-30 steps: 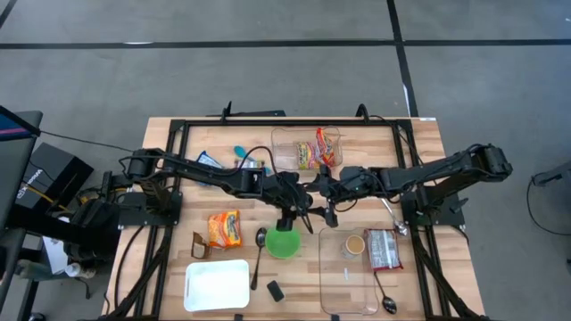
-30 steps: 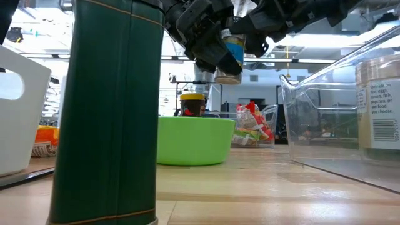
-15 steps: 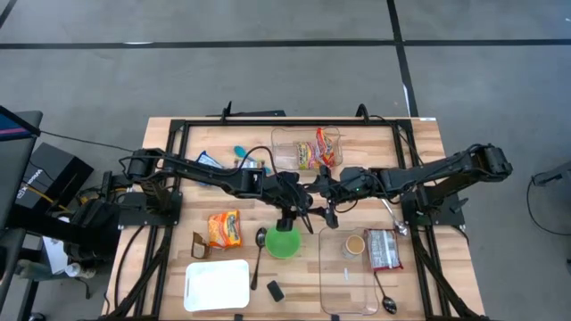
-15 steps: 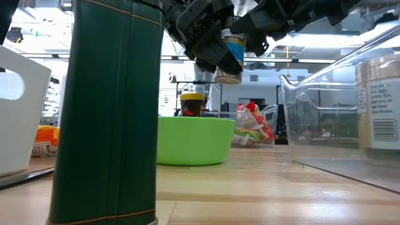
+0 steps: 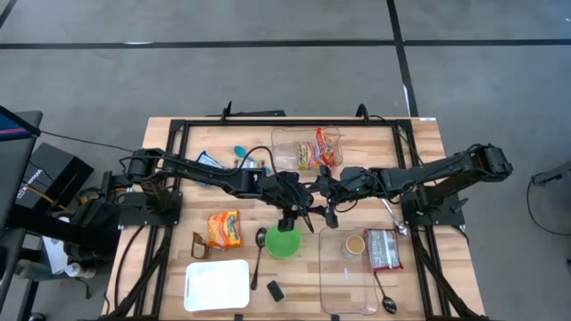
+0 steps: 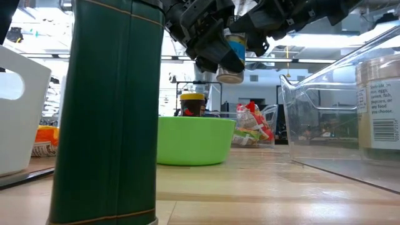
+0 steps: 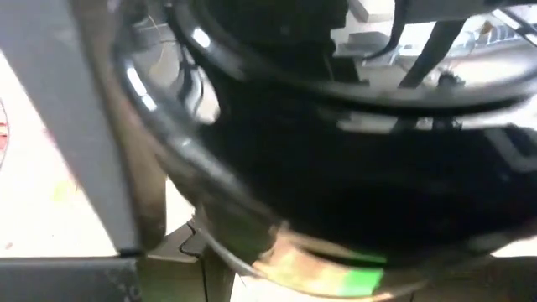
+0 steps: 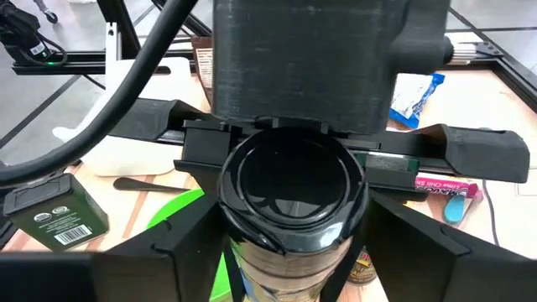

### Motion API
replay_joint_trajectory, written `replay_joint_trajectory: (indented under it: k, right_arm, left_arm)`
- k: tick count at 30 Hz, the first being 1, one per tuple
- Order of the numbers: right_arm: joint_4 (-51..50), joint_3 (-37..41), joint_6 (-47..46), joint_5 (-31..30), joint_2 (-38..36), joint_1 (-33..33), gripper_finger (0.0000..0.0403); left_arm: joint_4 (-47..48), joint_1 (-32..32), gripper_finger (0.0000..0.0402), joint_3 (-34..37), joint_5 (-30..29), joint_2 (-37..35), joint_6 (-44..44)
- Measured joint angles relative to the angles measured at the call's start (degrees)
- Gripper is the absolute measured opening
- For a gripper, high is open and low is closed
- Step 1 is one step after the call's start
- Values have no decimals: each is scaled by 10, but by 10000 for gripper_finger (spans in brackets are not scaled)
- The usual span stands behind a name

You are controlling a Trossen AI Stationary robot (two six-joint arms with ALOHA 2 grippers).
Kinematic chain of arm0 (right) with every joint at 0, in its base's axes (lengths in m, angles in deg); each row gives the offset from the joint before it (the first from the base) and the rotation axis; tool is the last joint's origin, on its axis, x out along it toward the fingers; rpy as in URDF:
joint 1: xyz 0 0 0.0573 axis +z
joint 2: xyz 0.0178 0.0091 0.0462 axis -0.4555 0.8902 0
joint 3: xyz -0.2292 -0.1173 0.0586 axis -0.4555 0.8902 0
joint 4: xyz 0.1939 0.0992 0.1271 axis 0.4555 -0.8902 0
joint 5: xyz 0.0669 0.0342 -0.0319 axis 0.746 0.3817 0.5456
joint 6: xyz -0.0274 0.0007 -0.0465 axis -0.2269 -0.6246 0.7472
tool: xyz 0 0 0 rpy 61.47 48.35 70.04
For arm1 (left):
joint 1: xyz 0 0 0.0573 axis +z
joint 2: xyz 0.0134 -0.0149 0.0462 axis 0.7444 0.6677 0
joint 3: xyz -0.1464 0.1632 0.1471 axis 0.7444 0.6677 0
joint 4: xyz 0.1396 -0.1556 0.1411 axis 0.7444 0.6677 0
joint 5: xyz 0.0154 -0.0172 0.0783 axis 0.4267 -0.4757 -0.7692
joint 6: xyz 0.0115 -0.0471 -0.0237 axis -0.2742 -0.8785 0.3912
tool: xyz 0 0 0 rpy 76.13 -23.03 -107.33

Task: Pick & Place Food Item
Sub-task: Put the brown and blue seasoning into the bottom transparent bin

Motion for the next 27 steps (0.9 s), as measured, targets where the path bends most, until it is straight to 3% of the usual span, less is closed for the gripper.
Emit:
replay_joint_trajectory:
  k: [6,15,20,27]
  right_arm:
    - [1,-1,0,1,0,0,199]
    - [1,-1,0,0,0,0,228]
    - [1,-1,0,0,0,0,196]
    - [0,-1,0,0,0,0,196]
  left_arm:
    - [-8,0,183,0,0,1,0]
    - [-7,0,183,0,0,1,0]
    - [-5,0,183,0,0,1,0]
    - [-5,0,198,0,0,1,0]
